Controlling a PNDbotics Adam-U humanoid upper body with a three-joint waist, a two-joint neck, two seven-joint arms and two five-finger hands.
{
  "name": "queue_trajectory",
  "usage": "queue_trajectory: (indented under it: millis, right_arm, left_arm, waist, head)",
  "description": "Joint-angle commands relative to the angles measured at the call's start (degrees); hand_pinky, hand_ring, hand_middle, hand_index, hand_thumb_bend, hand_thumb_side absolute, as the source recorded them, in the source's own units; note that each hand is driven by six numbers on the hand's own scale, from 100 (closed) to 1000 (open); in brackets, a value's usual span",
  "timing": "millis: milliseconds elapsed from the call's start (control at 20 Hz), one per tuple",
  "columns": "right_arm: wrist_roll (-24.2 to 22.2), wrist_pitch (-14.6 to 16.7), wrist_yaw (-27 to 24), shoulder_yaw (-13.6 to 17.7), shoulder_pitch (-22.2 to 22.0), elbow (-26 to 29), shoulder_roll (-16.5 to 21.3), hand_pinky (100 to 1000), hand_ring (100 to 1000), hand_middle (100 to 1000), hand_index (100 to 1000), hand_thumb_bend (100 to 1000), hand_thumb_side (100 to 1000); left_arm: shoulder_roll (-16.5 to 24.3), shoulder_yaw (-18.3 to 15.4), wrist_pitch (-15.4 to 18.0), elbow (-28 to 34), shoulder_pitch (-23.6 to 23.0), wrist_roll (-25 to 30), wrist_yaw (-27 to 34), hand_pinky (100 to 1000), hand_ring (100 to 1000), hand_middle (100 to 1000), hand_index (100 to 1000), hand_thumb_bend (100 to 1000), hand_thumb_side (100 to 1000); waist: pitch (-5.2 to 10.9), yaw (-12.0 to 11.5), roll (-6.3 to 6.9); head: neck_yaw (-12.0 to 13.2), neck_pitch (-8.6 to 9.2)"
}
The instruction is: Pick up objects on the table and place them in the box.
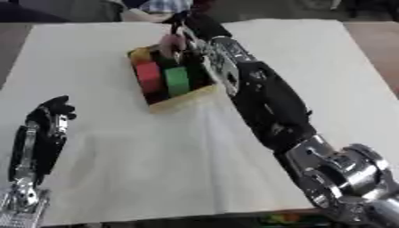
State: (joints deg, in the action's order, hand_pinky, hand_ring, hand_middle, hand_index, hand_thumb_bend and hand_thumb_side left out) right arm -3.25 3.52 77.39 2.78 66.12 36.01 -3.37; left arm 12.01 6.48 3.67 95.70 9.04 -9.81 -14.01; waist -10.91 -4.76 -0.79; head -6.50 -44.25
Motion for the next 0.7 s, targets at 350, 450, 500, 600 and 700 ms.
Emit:
queue_trajectory:
  millis: [350, 450, 500, 600, 700]
  right_arm:
    - [0.7, 1.4, -2.8, -0.5, 2.1, 2.8, 2.3, 849, 839, 825, 896, 100, 342]
    - [1.1, 3.4, -5.7, -1.4, 2.2, 5.1, 3.5, 845, 828, 818, 901, 100, 348]
    - [1.4, 4.7, -8.0, -2.0, 1.9, 6.7, 4.4, 843, 824, 816, 902, 100, 350]
    - [1.9, 6.6, -13.5, -3.3, 0.9, 10.3, 6.4, 835, 805, 806, 904, 100, 374]
    - [2.5, 7.6, -21.3, -4.4, -1.3, 14.9, 8.8, 830, 793, 798, 902, 100, 389]
  left_arm:
    - [0.5, -0.2, 0.1, 0.9, 0.4, -0.1, 0.0, 777, 642, 612, 800, 119, 832]
    - [0.5, -0.4, 0.0, 0.9, 0.3, -0.3, 0.0, 777, 642, 612, 800, 119, 832]
    - [0.5, -0.5, 0.0, 0.9, 0.2, -0.5, 0.0, 777, 642, 612, 800, 120, 832]
    - [0.6, -0.8, 0.0, 0.9, 0.1, -0.7, -0.1, 777, 642, 611, 800, 119, 833]
    - [0.7, -1.0, -0.1, 0.9, -0.1, -1.0, -0.2, 777, 642, 611, 800, 119, 833]
  waist:
    - [1.07, 1.1, 1.03]
    - [1.11, 1.8, 1.00]
    - [1.13, 2.2, 0.98]
    - [1.16, 3.0, 0.94]
    - [1.16, 3.8, 0.80]
  head:
    - [0.5, 0.14]
    - [1.0, 0.14]
    - [1.4, 0.14]
    - [2.2, 0.14]
    - [2.7, 0.14]
